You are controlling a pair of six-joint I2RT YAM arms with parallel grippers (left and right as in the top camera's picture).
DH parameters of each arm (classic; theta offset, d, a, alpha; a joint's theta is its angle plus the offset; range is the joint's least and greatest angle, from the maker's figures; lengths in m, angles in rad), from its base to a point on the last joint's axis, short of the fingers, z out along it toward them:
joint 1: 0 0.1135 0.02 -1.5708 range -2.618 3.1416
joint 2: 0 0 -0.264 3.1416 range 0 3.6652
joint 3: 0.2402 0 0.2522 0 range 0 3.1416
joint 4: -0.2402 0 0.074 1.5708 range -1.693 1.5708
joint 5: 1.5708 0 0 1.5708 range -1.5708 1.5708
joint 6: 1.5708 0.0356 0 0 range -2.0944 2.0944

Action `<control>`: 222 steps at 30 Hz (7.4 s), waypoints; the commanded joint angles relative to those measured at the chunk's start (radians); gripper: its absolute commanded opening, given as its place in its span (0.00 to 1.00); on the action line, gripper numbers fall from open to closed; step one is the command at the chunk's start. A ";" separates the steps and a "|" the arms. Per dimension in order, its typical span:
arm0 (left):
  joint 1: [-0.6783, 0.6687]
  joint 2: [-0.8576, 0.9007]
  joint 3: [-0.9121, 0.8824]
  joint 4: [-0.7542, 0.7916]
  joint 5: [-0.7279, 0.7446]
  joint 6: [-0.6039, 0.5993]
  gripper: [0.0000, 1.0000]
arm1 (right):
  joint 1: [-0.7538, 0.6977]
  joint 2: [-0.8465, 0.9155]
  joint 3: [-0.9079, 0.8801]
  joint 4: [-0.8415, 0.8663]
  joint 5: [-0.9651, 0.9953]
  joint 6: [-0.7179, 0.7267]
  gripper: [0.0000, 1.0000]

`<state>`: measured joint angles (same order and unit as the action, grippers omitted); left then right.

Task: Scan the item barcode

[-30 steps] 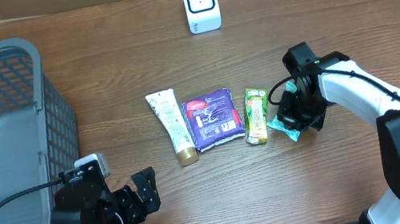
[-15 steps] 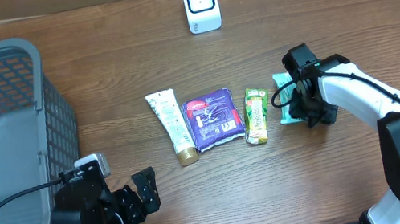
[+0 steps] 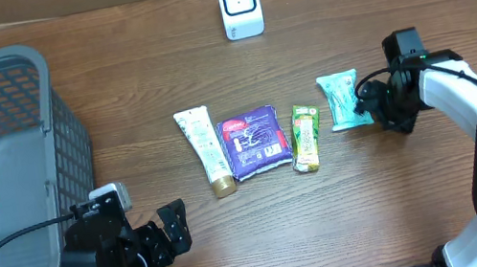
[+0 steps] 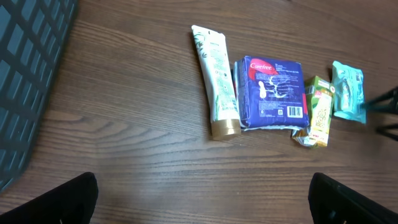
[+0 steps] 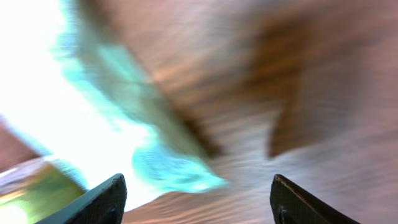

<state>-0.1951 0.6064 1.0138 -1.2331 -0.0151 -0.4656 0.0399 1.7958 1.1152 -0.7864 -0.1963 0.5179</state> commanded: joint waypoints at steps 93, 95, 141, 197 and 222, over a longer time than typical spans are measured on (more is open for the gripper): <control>-0.005 -0.012 -0.009 0.000 0.008 -0.006 0.99 | 0.015 0.005 0.002 0.121 -0.105 -0.171 0.90; -0.005 -0.012 -0.009 0.000 0.008 -0.006 0.99 | -0.015 0.005 0.056 0.046 -0.157 -0.181 0.89; -0.005 -0.012 -0.009 0.000 0.008 -0.006 0.99 | -0.107 0.294 0.101 0.147 -0.338 -0.278 0.41; -0.005 -0.012 -0.009 0.000 0.008 -0.006 1.00 | 0.270 0.054 0.814 0.042 0.405 -0.431 0.04; -0.005 -0.012 -0.009 0.000 0.008 -0.006 1.00 | 0.497 0.385 0.814 0.832 0.823 -1.464 0.04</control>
<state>-0.1951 0.6064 1.0138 -1.2339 -0.0147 -0.4656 0.5320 2.1418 1.9076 -0.0040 0.6296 -0.7601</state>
